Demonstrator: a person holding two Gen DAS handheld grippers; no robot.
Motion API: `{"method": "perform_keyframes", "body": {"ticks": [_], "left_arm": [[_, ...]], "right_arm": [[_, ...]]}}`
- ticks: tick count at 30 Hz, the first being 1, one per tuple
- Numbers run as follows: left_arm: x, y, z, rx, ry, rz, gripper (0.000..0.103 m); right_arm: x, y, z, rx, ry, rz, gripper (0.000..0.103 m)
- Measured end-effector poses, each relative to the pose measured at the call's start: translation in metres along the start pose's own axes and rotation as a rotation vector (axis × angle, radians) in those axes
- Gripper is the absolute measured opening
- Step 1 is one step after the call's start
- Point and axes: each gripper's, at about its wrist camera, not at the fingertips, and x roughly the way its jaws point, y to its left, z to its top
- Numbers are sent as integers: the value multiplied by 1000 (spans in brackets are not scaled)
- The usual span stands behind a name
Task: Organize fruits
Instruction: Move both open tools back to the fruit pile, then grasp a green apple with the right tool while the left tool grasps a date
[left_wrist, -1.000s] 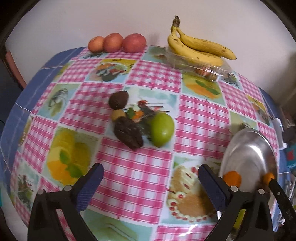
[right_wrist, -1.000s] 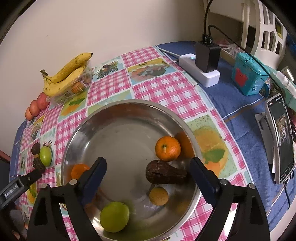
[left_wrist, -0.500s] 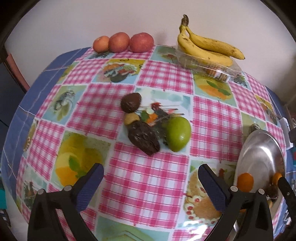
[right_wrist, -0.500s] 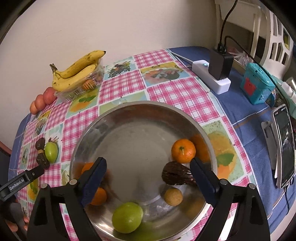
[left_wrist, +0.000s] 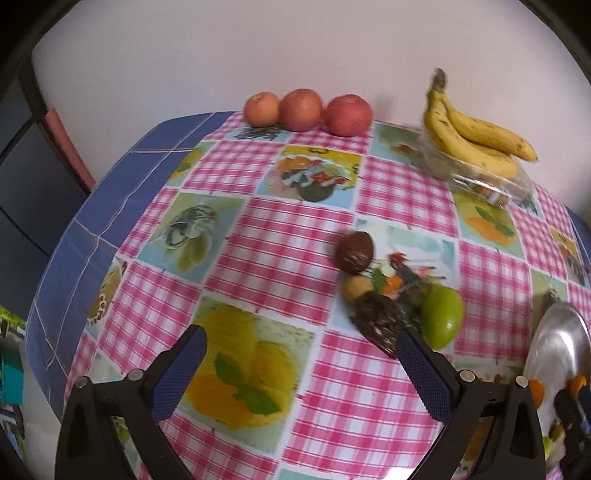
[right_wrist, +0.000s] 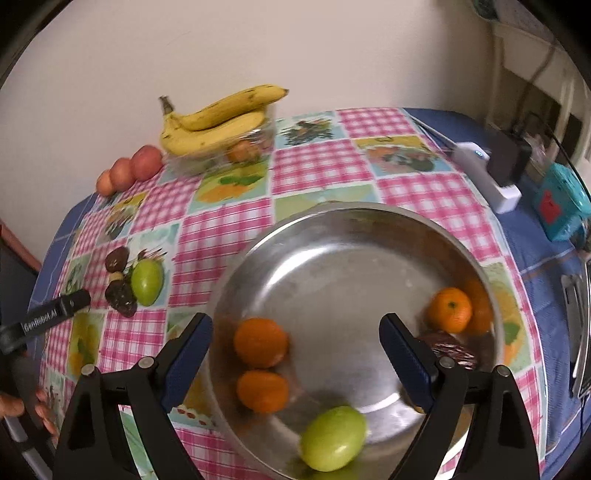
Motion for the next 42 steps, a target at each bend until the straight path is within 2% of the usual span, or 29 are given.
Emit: {"method": "perform_keyframes", "body": {"ticks": [7, 13, 23, 27, 31, 33, 40, 42], "left_arm": [[4, 33, 11, -88, -4, 1, 103], [7, 55, 17, -153, 1, -53, 103], [23, 70, 26, -228, 26, -161, 102], [37, 66, 25, -240, 69, -200, 102], [49, 61, 25, -241, 91, -192, 101], [55, 60, 25, -242, 100, -177, 101], [66, 75, 27, -304, 93, -97, 101], [66, 79, 27, -317, 91, -95, 101]], "right_arm": [[8, 37, 0, -82, -8, 40, 92], [13, 59, 7, -95, -24, 77, 92], [22, 89, 24, -123, -32, 136, 91], [36, 104, 27, -149, -1, 157, 75], [52, 112, 30, -143, 34, 200, 72], [61, 116, 31, -130, 55, 227, 65], [89, 124, 33, -105, 107, 267, 60], [94, 126, 33, -103, 116, 274, 54]]}}
